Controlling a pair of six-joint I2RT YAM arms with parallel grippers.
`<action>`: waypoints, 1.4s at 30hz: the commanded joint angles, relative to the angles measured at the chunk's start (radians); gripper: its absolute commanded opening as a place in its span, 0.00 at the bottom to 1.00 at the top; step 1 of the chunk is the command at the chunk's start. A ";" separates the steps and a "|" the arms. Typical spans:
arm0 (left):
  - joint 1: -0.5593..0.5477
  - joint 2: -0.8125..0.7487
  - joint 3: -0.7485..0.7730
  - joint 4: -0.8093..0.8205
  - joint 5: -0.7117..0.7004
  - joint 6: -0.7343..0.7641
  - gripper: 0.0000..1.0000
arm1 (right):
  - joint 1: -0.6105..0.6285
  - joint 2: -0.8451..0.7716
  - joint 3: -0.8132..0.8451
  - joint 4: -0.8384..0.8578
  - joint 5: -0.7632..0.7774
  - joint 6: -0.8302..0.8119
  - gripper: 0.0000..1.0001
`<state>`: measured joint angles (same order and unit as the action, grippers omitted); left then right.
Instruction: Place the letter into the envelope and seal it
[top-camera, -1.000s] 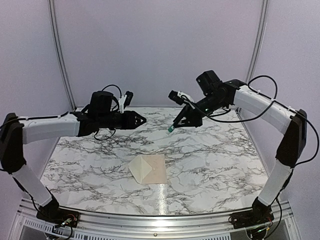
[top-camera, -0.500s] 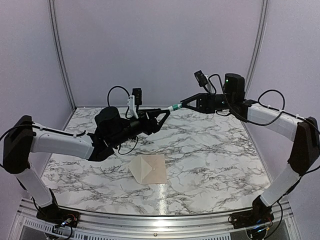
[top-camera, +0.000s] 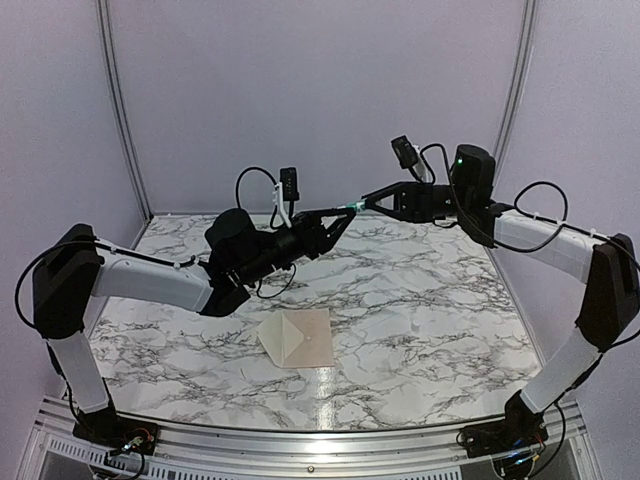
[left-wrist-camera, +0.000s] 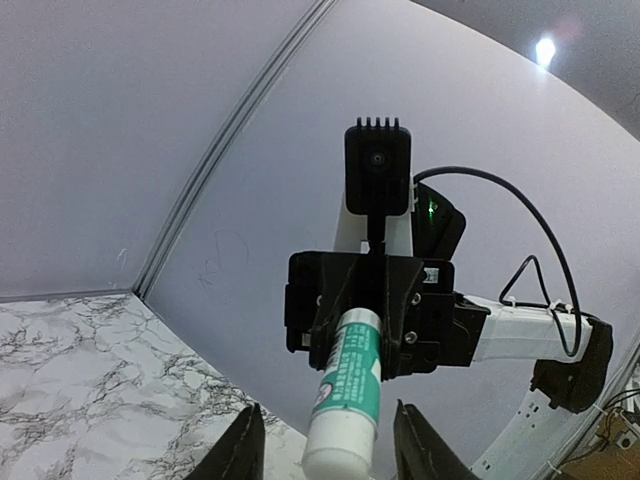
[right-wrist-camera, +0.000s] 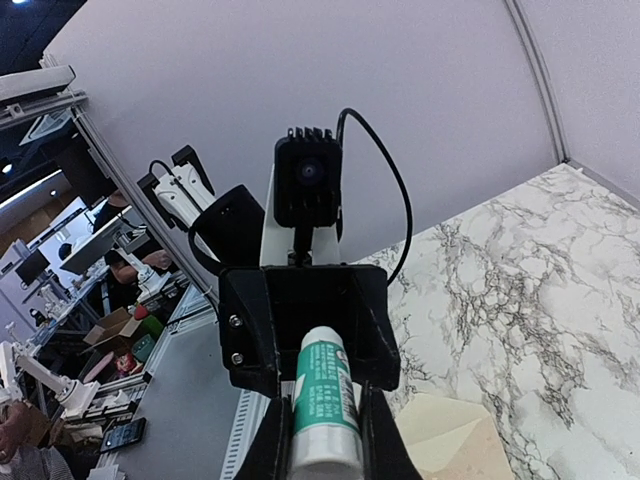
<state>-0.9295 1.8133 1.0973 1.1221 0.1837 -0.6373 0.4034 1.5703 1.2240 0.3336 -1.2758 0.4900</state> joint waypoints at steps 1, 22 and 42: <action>-0.004 0.027 0.040 0.084 0.062 -0.033 0.41 | -0.002 -0.023 -0.003 0.045 -0.017 0.023 0.07; 0.035 -0.033 -0.033 -0.002 0.066 -0.072 0.09 | -0.070 -0.033 0.199 -0.550 0.048 -0.499 0.55; 0.080 -0.186 0.107 -0.863 0.180 -0.075 0.08 | 0.257 -0.100 0.237 -1.037 1.043 -1.305 0.57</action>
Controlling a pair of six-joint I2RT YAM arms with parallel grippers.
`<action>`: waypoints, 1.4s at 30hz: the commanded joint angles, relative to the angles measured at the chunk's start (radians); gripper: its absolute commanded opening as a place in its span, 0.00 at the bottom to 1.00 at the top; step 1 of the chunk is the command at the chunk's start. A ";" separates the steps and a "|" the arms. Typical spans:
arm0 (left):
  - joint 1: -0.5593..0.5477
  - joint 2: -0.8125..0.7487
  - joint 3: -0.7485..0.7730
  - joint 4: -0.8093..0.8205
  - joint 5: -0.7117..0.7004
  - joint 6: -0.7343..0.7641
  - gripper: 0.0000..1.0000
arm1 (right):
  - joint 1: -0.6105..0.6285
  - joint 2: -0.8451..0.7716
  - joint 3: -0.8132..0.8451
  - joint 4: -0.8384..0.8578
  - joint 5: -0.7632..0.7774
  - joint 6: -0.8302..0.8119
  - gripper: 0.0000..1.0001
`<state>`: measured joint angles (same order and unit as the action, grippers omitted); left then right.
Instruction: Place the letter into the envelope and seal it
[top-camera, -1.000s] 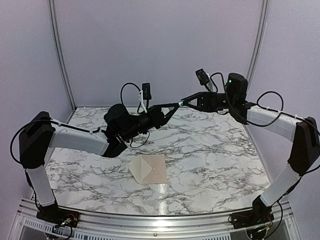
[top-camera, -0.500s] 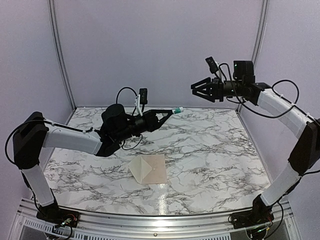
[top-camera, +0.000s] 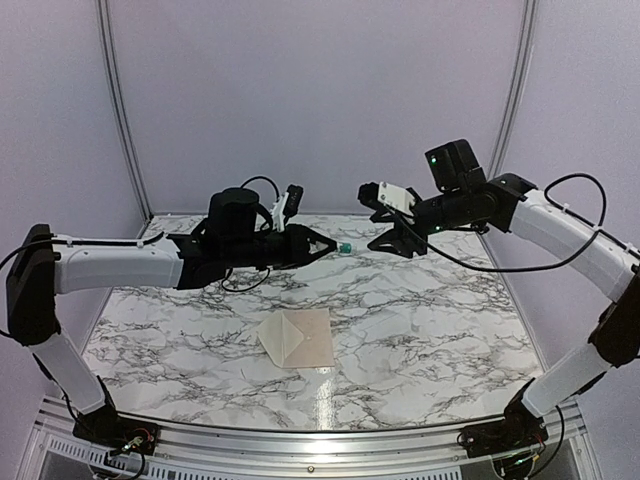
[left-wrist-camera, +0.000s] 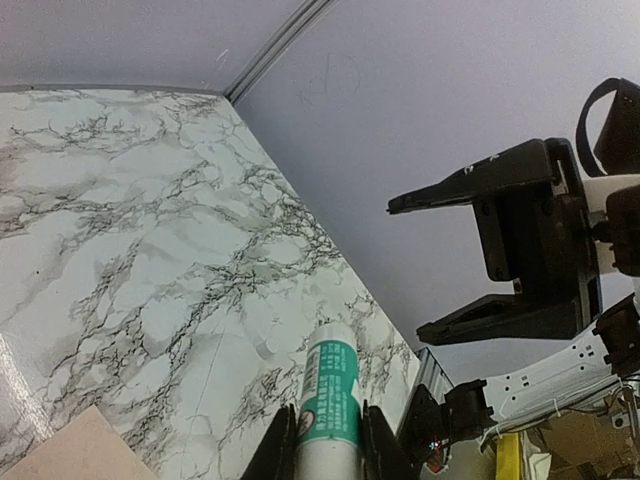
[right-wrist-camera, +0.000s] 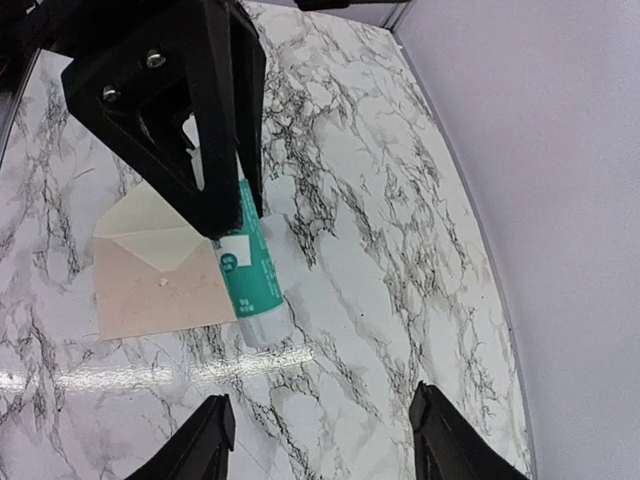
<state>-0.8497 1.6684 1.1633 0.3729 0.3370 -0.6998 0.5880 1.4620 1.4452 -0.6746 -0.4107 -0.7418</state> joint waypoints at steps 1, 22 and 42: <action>0.000 -0.042 0.045 -0.118 0.023 -0.012 0.08 | 0.094 0.016 0.018 -0.033 0.191 -0.077 0.57; 0.001 -0.038 0.081 -0.135 0.073 -0.022 0.08 | 0.240 0.092 0.009 0.031 0.385 -0.051 0.21; -0.152 -0.155 -0.211 0.422 -0.435 0.220 0.61 | 0.065 0.093 0.029 0.159 -0.175 0.404 0.02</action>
<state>-0.9684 1.5131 1.0531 0.4858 0.0593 -0.5304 0.6888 1.5578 1.4410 -0.5850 -0.3721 -0.4999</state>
